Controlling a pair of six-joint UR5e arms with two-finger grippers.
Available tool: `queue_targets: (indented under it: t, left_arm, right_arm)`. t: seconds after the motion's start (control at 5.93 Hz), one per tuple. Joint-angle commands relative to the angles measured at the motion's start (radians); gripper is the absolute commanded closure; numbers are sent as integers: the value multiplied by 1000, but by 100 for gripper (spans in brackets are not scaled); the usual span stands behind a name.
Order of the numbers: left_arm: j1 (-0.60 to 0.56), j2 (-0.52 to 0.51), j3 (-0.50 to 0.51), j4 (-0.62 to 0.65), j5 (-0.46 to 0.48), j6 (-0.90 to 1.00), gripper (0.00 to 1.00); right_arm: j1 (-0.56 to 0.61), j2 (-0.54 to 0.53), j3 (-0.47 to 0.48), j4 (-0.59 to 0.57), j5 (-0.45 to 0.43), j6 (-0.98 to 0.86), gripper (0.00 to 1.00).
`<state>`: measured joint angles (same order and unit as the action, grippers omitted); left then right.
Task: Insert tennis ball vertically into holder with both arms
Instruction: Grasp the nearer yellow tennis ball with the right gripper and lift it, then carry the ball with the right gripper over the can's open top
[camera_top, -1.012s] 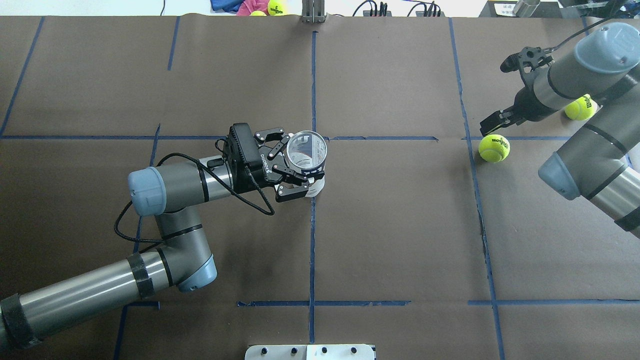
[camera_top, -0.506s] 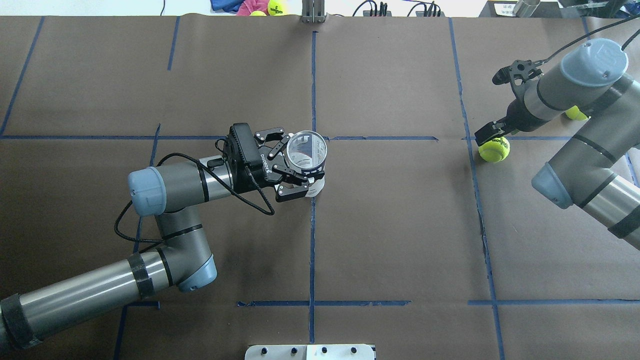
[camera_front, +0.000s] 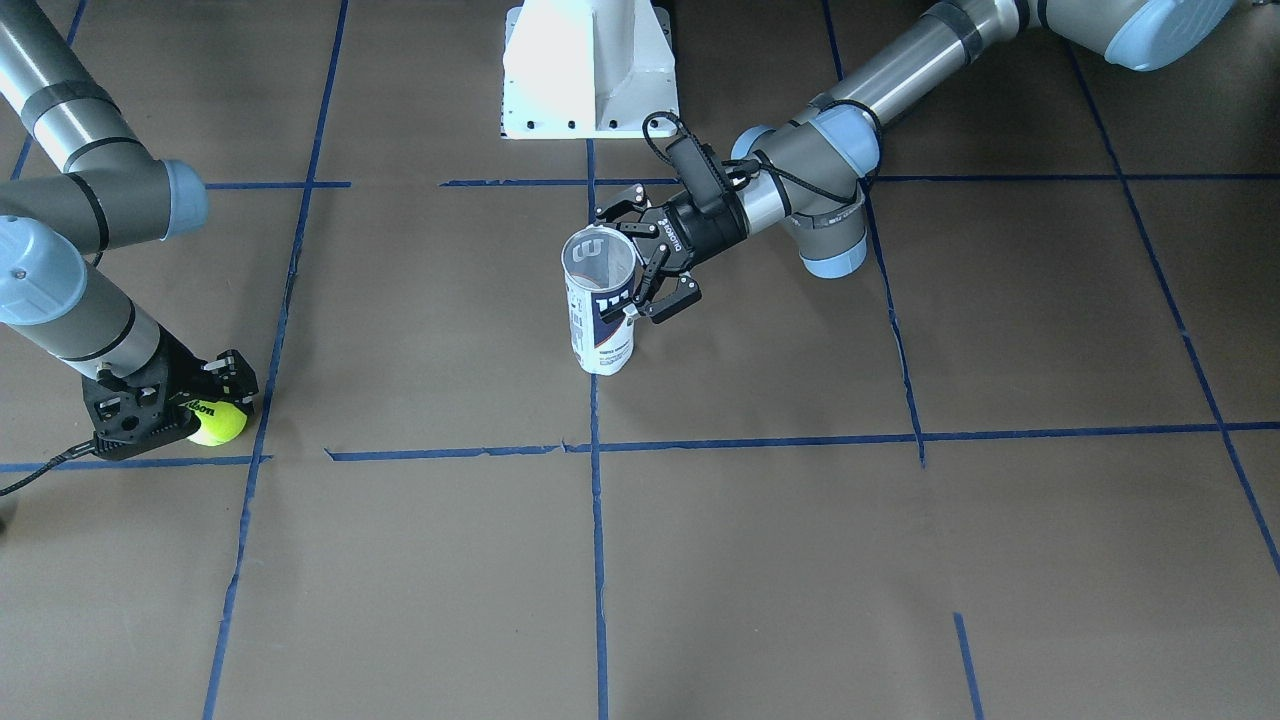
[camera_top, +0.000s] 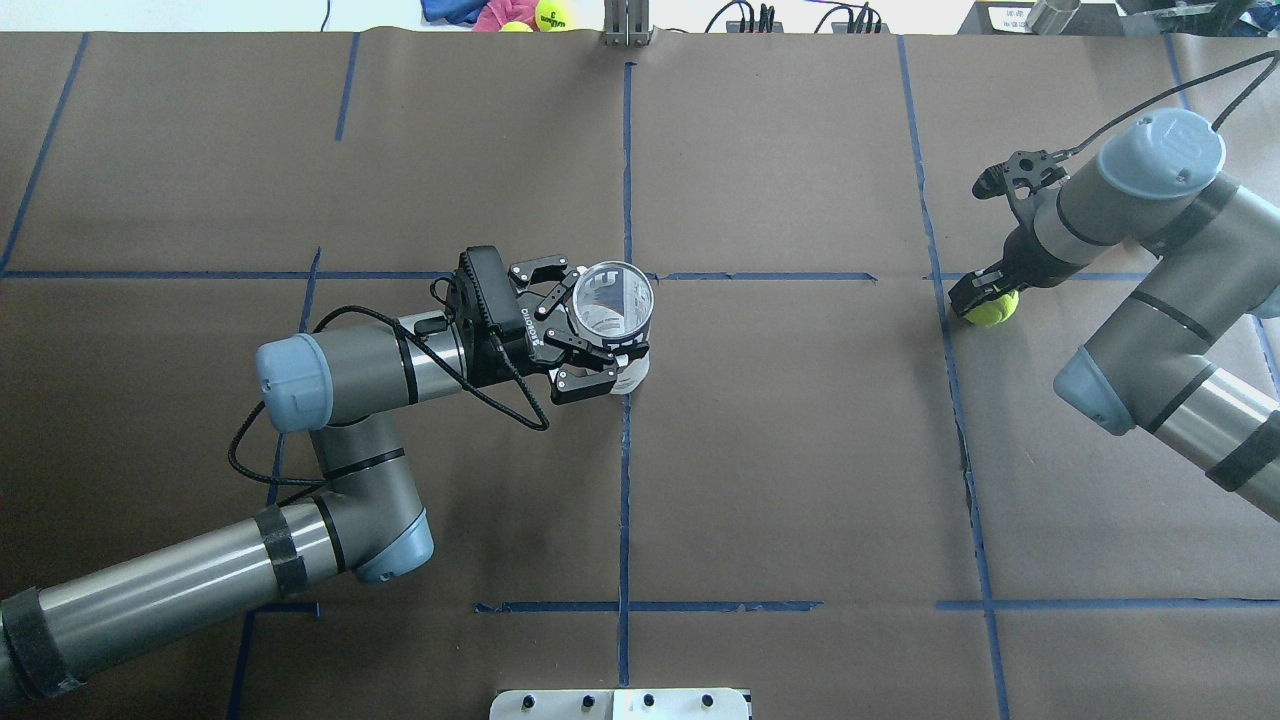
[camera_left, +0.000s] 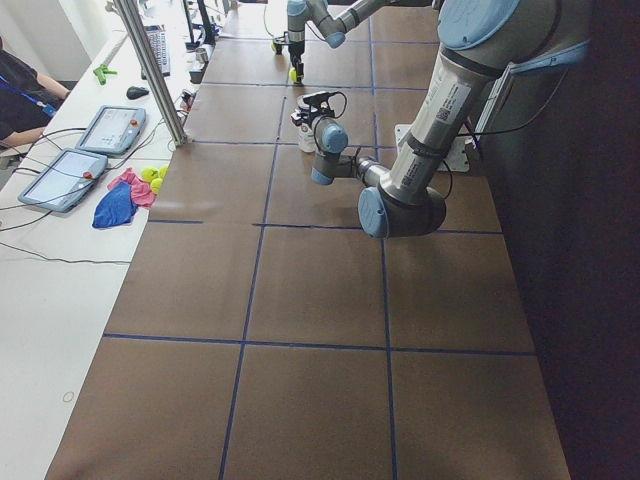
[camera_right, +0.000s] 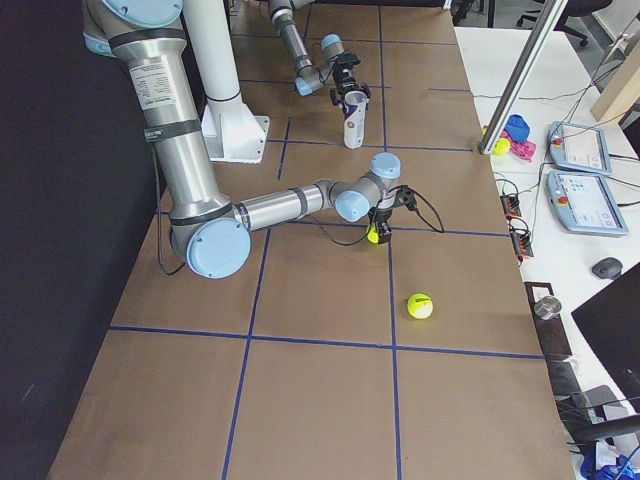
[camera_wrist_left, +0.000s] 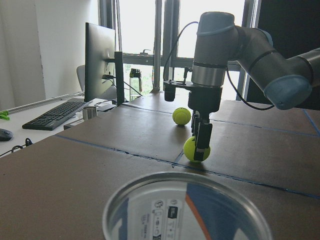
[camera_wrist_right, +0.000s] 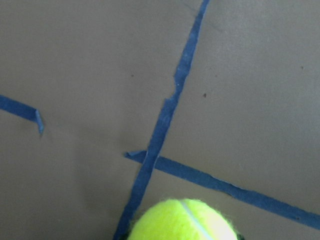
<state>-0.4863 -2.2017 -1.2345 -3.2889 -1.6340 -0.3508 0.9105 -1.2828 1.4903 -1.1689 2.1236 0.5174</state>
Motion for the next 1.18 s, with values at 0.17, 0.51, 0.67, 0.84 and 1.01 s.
queue_targets:
  t: [0.17,0.51,0.67,0.84,1.01]
  left_arm:
    - [0,0,0,0,0,1,10]
    - [0,0,0,0,0,0,10]
    - [0,0,0,0,0,1,10]
    - [0,0,0,0,0,1,10]
    - [0,0,0,2,0,1,10]
  right_arm:
    - [28,26,163,-96,19,51,91]
    - [18,173,337,-420,19,168,90]
    - [-17,260,378,-533,16,244,90]
    - [-62,351,380,-585,9,374,90]
    - [-117,452,380,-638,-17,506,90]
